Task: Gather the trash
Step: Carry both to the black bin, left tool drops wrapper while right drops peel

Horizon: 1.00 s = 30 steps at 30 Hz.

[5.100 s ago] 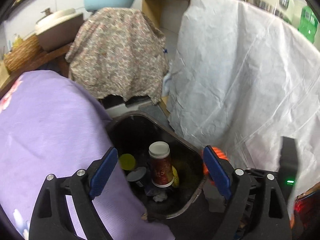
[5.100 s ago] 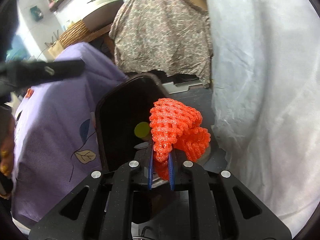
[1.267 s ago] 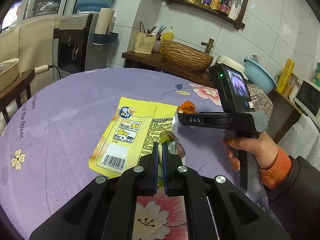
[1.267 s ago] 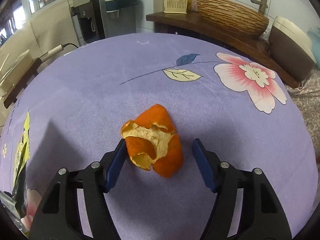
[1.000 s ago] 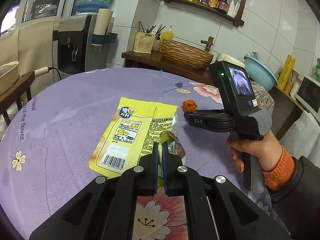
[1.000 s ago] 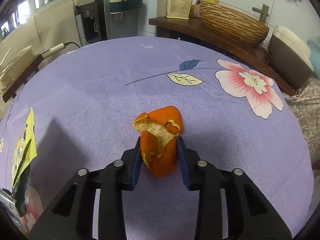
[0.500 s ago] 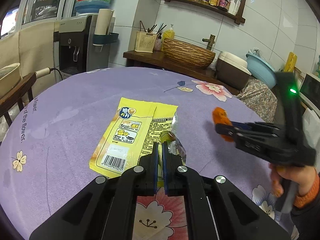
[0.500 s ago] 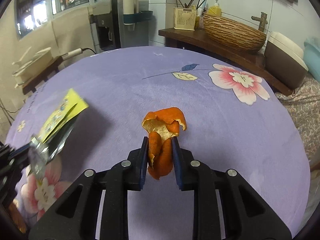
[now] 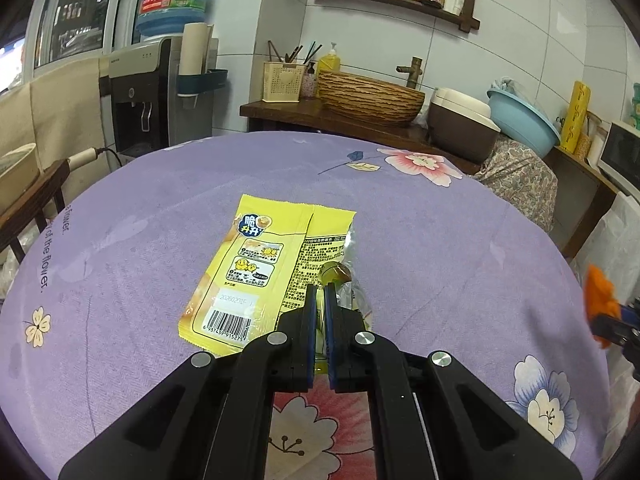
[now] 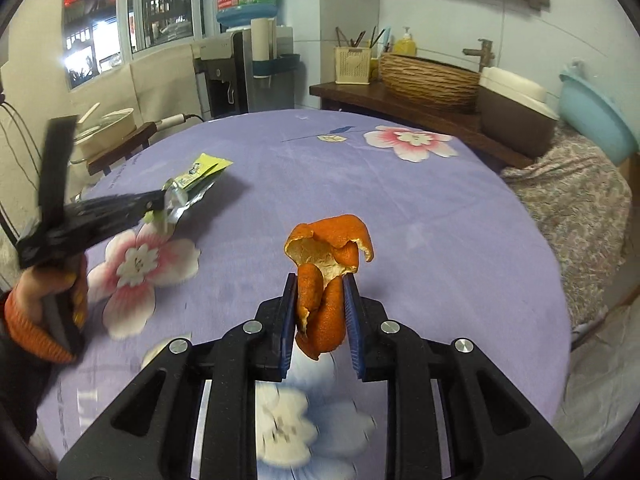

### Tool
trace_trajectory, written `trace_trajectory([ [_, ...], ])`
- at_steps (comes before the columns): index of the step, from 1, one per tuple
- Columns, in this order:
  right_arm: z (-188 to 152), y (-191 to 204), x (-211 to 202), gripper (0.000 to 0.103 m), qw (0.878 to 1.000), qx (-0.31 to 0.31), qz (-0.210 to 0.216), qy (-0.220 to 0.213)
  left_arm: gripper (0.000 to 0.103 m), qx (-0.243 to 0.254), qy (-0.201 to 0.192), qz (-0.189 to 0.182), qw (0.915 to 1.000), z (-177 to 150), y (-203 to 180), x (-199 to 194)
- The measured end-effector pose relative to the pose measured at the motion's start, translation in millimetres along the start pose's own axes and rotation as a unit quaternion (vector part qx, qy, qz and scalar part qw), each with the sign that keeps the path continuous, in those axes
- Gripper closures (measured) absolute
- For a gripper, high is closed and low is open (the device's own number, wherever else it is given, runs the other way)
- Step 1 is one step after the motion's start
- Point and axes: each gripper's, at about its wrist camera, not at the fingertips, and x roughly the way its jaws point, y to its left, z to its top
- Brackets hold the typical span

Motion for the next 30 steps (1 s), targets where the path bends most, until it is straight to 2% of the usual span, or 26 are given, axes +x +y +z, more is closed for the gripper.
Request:
trace_trajectory([
  [3,-24,-13,-22,0.08,1.0,0.008,-0.011,-0.005,0.098,0.018,-0.005,0.012,0.9998,0,-13,-4],
  [5,-41,-19,-33,0.08,1.0,0.013,-0.023,-0.005,0.098,0.026,-0.004,0.005,0.9996,1,-26,-9],
  [9,-66,-34,-56,0.08,0.999,0.03,-0.042,-0.017,0.098,0.043,-0.005,-0.028,0.9987,1,-65,-26],
  [13,-86,-48,-74,0.08,0.996,0.055,-0.059,-0.031,0.098,0.088,-0.007,-0.069,0.9937,-8,-123,-42],
  [21,-130,-89,-110,0.08,0.986,0.122,-0.107,-0.044,0.098,0.156,0.002,-0.179,0.9714,-34,-234,-65],
  [25,-157,-113,-128,0.08,0.977,0.153,-0.141,-0.041,0.098,0.165,0.039,-0.227,0.9591,-46,-278,-58],
  [30,-186,-140,-138,0.08,0.965,0.196,-0.172,-0.033,0.098,0.19,0.076,-0.263,0.9428,-65,-326,-46],
])
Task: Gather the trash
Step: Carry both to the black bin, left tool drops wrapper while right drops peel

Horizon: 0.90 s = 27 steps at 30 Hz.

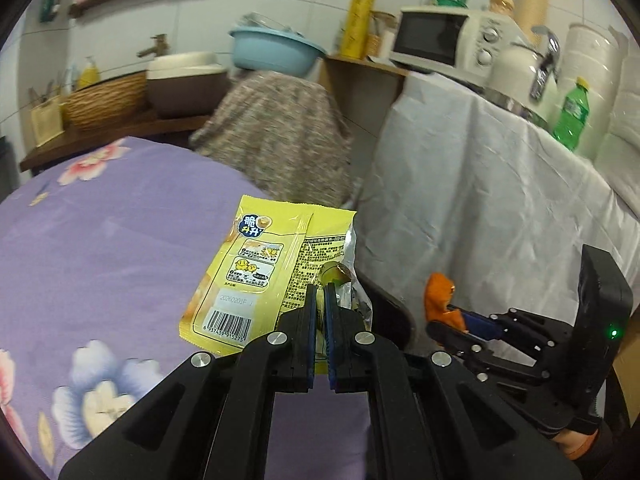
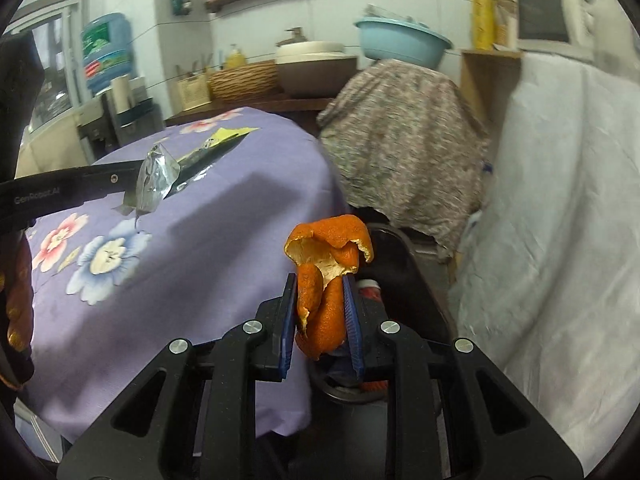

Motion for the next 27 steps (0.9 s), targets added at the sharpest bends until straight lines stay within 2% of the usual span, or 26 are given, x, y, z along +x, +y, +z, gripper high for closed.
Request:
trace_trajectory([
  [10,-22,-56,1,0.08,0.997,0.059,-0.055,0.014,0.098,0.038,0.083,-0.063,0.9938,7,-72,80],
  [13,-32,-69,0,0.08,0.995,0.078,-0.064,0.022,0.098,0.052,0.118,-0.055,0.9901,-1,-88,114],
  [17,-42,-81,2,0.08,0.992,0.092,-0.075,0.034,0.098,0.048,0.174,-0.052,0.9822,-11,-92,151],
  [20,-51,-88,4,0.08,0.991,0.102,-0.072,0.044,0.095,0.039,0.19,-0.042,0.9802,-13,-88,165],
  [21,-52,-89,5,0.08,0.991,0.104,-0.073,0.046,0.09,0.035,0.19,-0.041,0.9803,-12,-86,166],
  [23,-55,-91,8,0.08,0.99,0.108,-0.074,0.052,0.071,0.031,0.185,-0.036,0.9815,-9,-83,165],
  [24,-56,-91,11,0.08,0.99,0.109,-0.073,0.055,0.051,0.029,0.178,-0.034,0.9831,-8,-81,163],
  [25,-58,-91,12,0.08,0.99,0.11,-0.072,0.057,0.037,0.026,0.17,-0.033,0.9845,-8,-82,163],
  [27,-58,-90,17,0.08,0.989,0.111,-0.069,0.063,0.035,0.022,0.156,-0.031,0.987,-6,-80,158],
])
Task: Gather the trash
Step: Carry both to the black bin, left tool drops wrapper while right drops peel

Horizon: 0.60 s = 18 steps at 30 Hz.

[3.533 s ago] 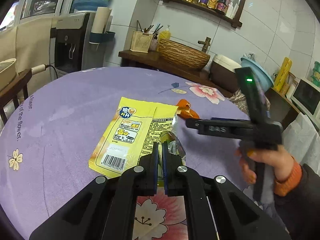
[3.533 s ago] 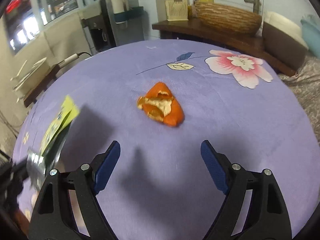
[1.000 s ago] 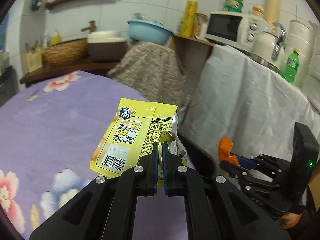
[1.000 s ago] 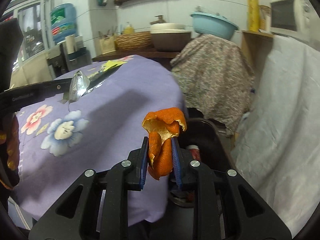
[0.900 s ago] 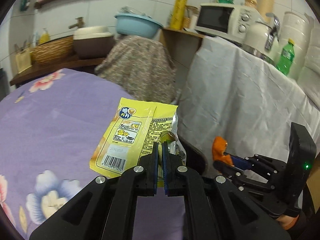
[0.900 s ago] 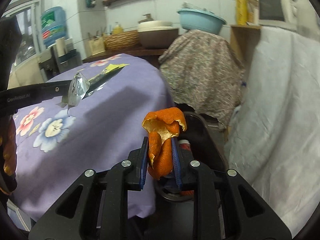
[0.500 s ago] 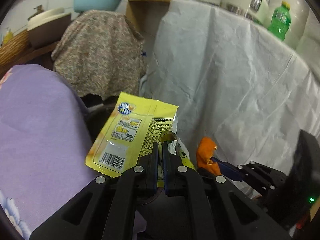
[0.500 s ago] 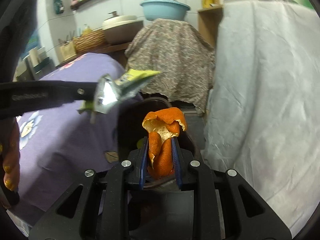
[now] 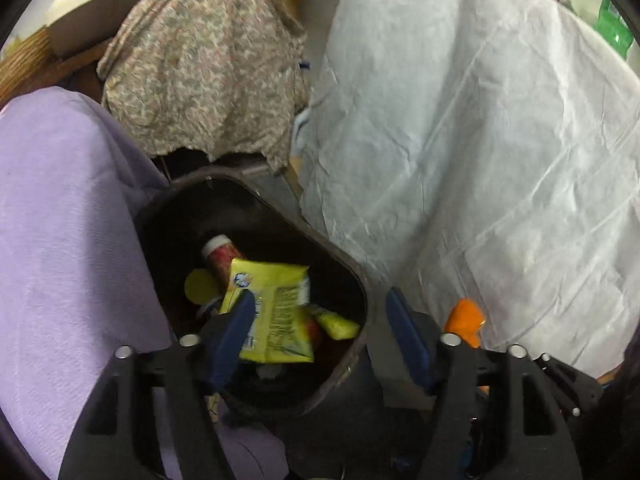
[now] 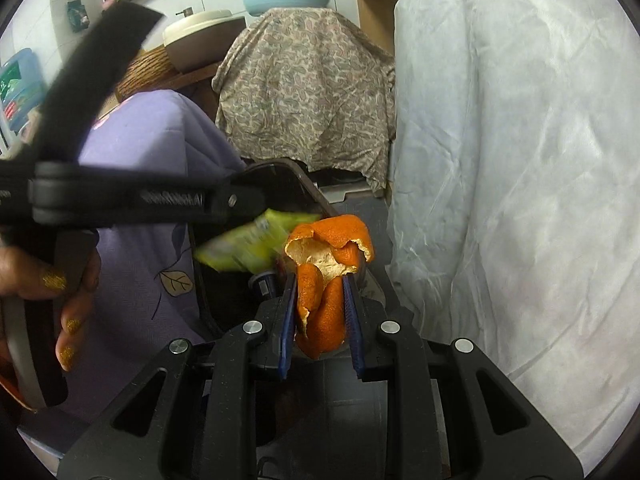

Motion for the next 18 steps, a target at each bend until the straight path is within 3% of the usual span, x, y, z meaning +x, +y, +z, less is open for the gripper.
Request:
trace_trajectory([
  [5,2,2,9,0.08,1.0,0.0,0.005,0.009,0.034,-0.021,-0.019,-0.016,0.9995,5,5,-22],
  [10,6,3,22,0.08,1.0,0.006,0.016,0.022,0.019,-0.031,-0.096,-0.013,0.9948,11,8,-70],
  [12,6,5,31,0.08,0.999,0.007,0.024,0.03,0.018,-0.03,-0.111,-0.012,0.9932,9,9,-82],
  [18,12,17,55,0.08,0.998,0.001,0.033,0.044,0.016,-0.01,-0.142,0.019,0.9897,-5,3,-105],
])
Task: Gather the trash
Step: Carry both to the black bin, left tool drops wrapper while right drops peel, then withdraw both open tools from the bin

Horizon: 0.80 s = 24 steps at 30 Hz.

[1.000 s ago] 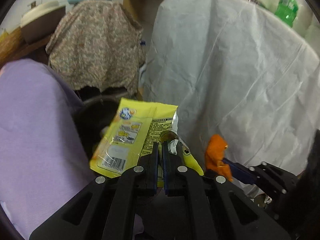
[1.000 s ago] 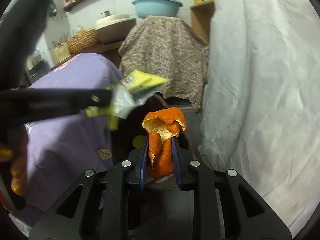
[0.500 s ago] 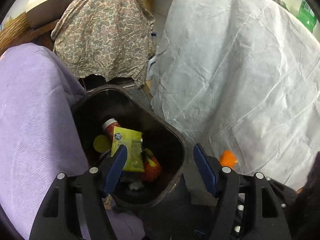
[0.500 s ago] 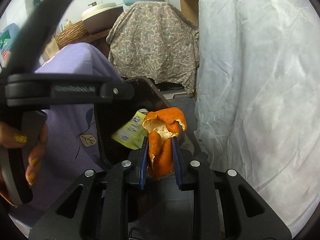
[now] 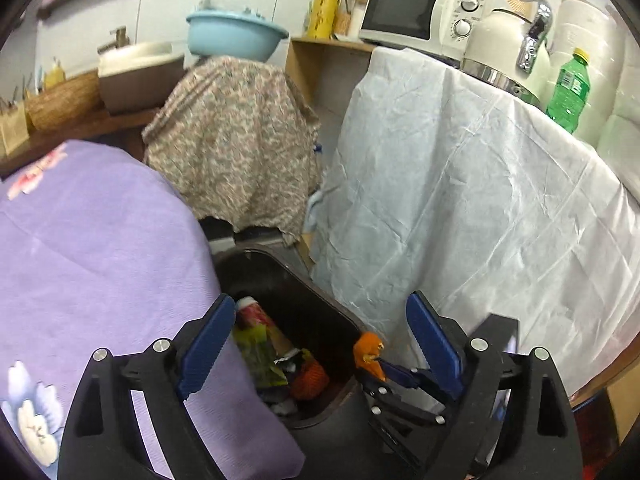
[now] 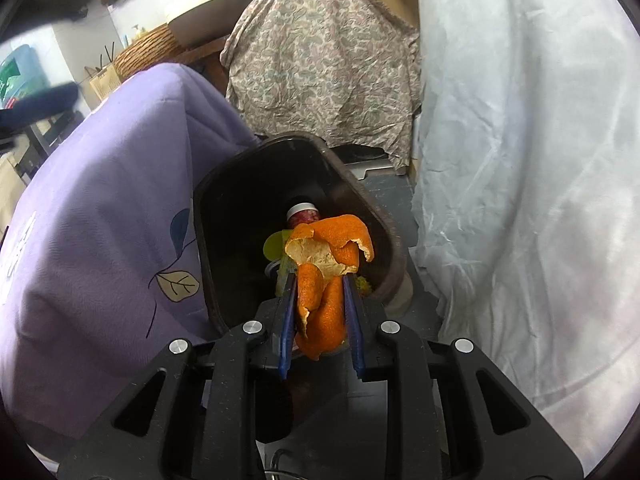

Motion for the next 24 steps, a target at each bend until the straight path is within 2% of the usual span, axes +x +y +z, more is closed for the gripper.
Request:
trace_trajectory([
  [4,4,6,17,0.08,1.0,-0.003,0.01,0.012,0.011,-0.003,-0.011,0.013,0.9999,-7,4,-15],
  [14,15,21,83,0.079,0.998,-0.018,0.0,0.055,0.009,-0.003,-0.017,0.04,0.9991,-24,18,-35],
  [17,14,21,92,0.066,0.998,-0.015,-0.009,0.064,0.008,-0.002,-0.021,0.048,0.9986,-27,22,-39],
  [19,14,22,90,0.046,0.998,-0.013,-0.014,0.055,0.008,-0.006,-0.021,0.047,0.9986,-28,24,-41],
  [21,13,24,84,0.041,0.999,-0.015,-0.019,0.046,0.007,-0.009,-0.023,0.046,0.9986,-31,27,-43],
  [24,12,27,74,0.04,0.999,-0.019,-0.019,0.045,0.006,-0.013,-0.027,0.047,0.9985,-33,29,-46],
])
